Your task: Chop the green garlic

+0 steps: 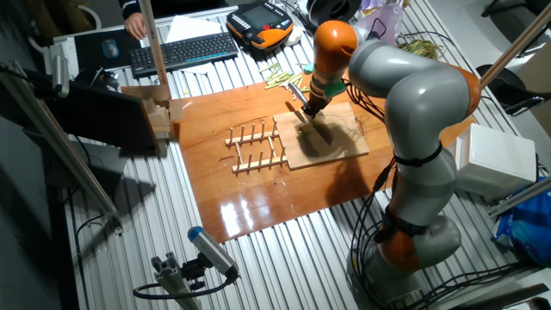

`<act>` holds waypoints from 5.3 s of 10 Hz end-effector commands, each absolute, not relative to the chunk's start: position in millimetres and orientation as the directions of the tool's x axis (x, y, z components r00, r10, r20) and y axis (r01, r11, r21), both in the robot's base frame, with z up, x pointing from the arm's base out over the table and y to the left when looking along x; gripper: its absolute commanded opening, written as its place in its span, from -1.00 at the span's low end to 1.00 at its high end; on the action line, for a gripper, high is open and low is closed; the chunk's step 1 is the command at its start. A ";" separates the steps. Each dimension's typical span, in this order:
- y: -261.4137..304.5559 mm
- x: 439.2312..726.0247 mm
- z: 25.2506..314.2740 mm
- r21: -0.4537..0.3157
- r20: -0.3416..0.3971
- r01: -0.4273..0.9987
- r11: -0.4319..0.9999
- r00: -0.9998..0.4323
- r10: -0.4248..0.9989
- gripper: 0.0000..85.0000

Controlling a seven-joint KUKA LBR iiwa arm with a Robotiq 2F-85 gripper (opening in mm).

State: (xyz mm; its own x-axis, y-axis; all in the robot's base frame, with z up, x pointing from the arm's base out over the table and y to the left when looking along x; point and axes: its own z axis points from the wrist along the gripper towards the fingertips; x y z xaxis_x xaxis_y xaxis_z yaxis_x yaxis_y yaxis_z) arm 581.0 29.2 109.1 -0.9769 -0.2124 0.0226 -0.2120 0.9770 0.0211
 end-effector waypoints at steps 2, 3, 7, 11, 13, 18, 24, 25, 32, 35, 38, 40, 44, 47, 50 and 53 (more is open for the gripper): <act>29.9 579.3 101.1 0.021 0.009 -0.212 0.977 -0.977 -0.212 -1.00; 30.0 578.1 96.5 0.024 0.004 -0.214 0.977 -0.977 -0.214 -1.00; 30.0 578.1 96.5 0.027 -0.027 -0.214 0.977 -0.977 -0.213 -1.00; 30.0 578.1 96.5 0.026 -0.026 -0.211 0.977 -0.977 -0.210 -1.00; 30.0 578.1 96.5 0.024 -0.004 -0.208 0.978 -0.978 -0.208 -1.00; 29.0 583.7 112.0 -0.031 0.016 -0.190 0.981 -0.982 -0.189 -1.00; 20.5 571.5 104.3 -0.032 0.014 -0.200 0.979 -0.980 -0.200 -1.00; 21.9 568.6 101.4 -0.025 0.014 -0.199 0.980 -0.980 -0.198 -1.00; 33.3 557.0 86.9 -0.021 0.006 -0.179 0.984 -0.984 -0.179 -1.00; 29.8 558.5 75.8 -0.008 -0.003 -0.188 0.982 -0.982 -0.188 -1.00; 30.1 559.0 78.2 -0.001 -0.005 -0.185 0.983 -0.983 -0.185 -1.00; 33.9 564.0 100.0 -0.001 0.011 -0.178 0.984 -0.984 -0.178 -1.00; 24.6 573.7 112.1 -0.004 0.013 -0.181 0.984 -0.983 -0.180 -1.00; 24.2 569.9 99.5 0.008 0.001 -0.184 0.983 -0.983 -0.184 -1.00; 22.4 567.4 91.6 0.016 -0.005 -0.188 0.982 -0.982 -0.188 -1.00; 25.9 561.8 78.4 0.026 -0.021 -0.185 0.982 -0.983 -0.185 -1.00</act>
